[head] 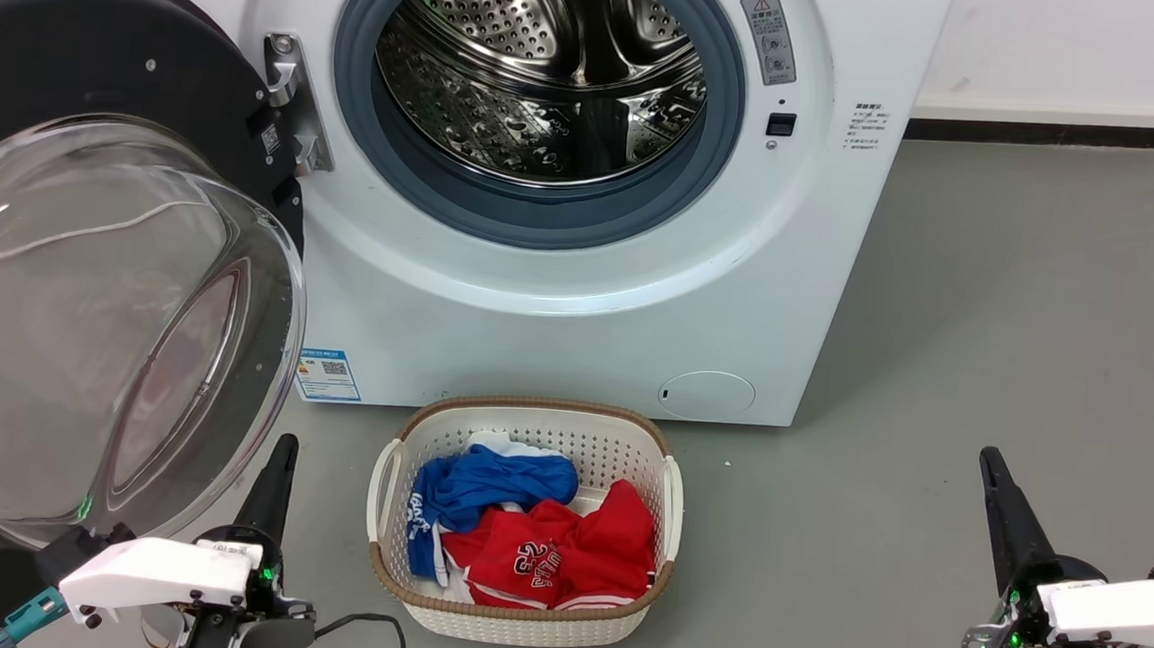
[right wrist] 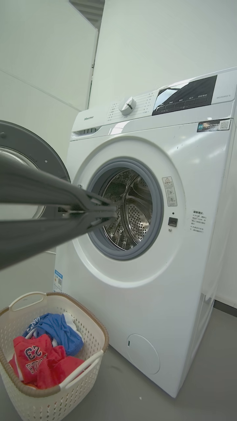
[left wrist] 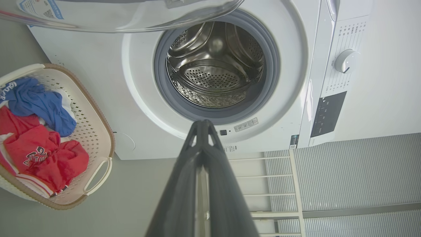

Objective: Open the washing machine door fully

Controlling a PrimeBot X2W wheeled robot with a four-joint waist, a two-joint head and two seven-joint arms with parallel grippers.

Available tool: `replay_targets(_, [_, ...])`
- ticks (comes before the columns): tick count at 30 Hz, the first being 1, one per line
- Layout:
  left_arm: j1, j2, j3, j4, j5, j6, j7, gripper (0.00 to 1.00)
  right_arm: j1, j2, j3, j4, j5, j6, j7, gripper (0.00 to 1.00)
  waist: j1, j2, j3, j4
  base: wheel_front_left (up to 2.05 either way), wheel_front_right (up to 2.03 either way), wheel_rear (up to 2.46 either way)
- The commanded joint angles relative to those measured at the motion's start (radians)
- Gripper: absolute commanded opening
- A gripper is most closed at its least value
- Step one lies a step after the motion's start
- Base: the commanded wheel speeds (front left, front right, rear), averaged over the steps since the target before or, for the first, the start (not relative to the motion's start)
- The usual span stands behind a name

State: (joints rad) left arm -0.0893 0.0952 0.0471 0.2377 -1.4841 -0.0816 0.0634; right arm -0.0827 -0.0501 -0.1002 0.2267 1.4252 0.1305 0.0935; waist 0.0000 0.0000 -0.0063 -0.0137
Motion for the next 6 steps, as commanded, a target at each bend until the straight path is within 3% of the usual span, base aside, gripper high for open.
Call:
replay_targets(1, [-0.019, -0.003, 0.011, -0.001, -0.016, -0.012, 0.007, 0.0, -0.017, 0.0, -0.003, 0.001, 0.023, 0.0, 0.005, 0.0, 0.0, 0.0, 0.001, 0.001, 0.0, 0.0, 0.0])
replay_targets(6, [-0.02, -0.011, 0.021, 0.001, -0.038, -0.019, 0.015, 0.0, -0.021, 0.0, -0.005, 0.005, 0.055, 0.0, 0.008, 0.0, 0.0, 0.0, 0.002, 0.003, 0.0, 0.0, 0.0])
